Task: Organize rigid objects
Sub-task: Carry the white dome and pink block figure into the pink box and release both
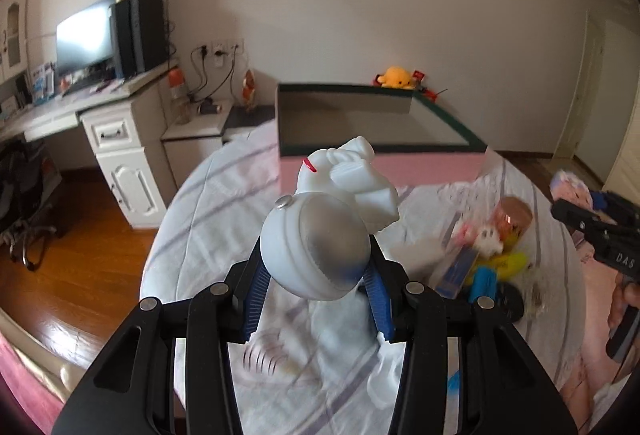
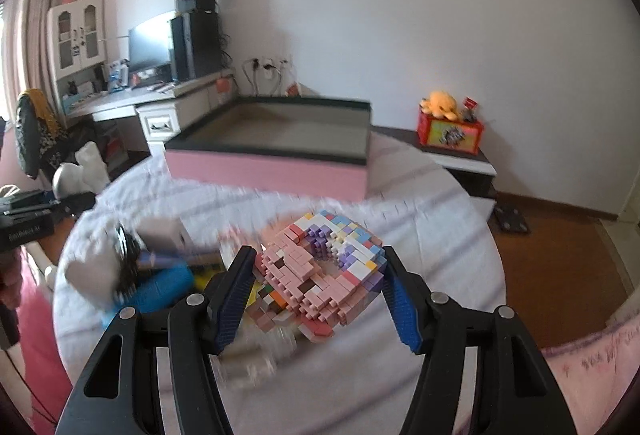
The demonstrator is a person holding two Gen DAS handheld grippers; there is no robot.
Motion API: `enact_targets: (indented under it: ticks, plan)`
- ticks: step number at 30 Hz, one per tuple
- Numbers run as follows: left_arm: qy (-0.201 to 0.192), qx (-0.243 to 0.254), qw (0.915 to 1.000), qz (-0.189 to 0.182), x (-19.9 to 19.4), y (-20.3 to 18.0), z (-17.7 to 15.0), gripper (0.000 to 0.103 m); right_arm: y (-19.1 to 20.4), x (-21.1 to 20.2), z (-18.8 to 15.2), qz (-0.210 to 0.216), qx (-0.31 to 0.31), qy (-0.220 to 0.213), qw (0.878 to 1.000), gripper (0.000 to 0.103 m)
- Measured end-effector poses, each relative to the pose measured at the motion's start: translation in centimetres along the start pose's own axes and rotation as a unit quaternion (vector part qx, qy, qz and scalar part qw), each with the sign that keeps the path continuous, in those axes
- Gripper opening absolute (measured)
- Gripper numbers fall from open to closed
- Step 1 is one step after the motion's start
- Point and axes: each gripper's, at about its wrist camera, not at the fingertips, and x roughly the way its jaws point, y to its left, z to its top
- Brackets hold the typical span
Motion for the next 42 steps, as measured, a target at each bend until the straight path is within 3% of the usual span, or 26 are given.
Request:
enact_targets:
  ticks: [5, 12, 21, 27, 29, 31, 35, 42]
  plan:
    - [-0.007, 0.009, 0.9996, -0.027, 2.1, -1.2, 4.0, 0.045, 1.5, 2.4, 4.6, 0.017, -0.027, -0.006, 0.999, 0.063]
    - [0.004, 0.019, 0.9996, -0.021, 7.1, -2.0, 9.2, 0.045, 2.7, 9.0, 9.7, 0.043, -0.044, 0.022, 0.998, 0.063]
    - [0.057, 0.027, 0.9980, 0.000, 14.8, -1.9, 11.6, 0.045, 3.0, 17.7, 10.7, 0.031, -0.043, 0.099, 0.994, 0.064]
    - [0.079, 0.021, 0.9967, 0.000, 17.2, -1.9, 10.9, 0.046, 2.8, 19.1, 11.2, 0.037, -0.036, 0.127, 0.991, 0.064]
    - [0.077, 0.018, 0.9969, 0.000, 17.3, -1.9, 11.0, 0.052, 2.9, 19.2, 11.1, 0.045, -0.035, 0.134, 0.989, 0.067]
    - [0.070, 0.013, 0.9974, 0.001, 17.1, -1.7, 10.9, 0.066, 2.9, 19.4, 11.0, 0.030, -0.034, 0.139, 0.989, 0.077]
    - [0.052, 0.005, 0.9986, 0.005, 15.2, -1.1, 10.8, 0.077, 2.5, 18.0, 11.5, 0.034, -0.023, 0.116, 0.992, 0.078]
    - [-0.006, -0.006, 0.9995, 0.031, 7.9, -0.4, 9.8, 0.094, 2.4, 12.3, 12.1, 0.031, -0.022, 0.062, 0.997, 0.079]
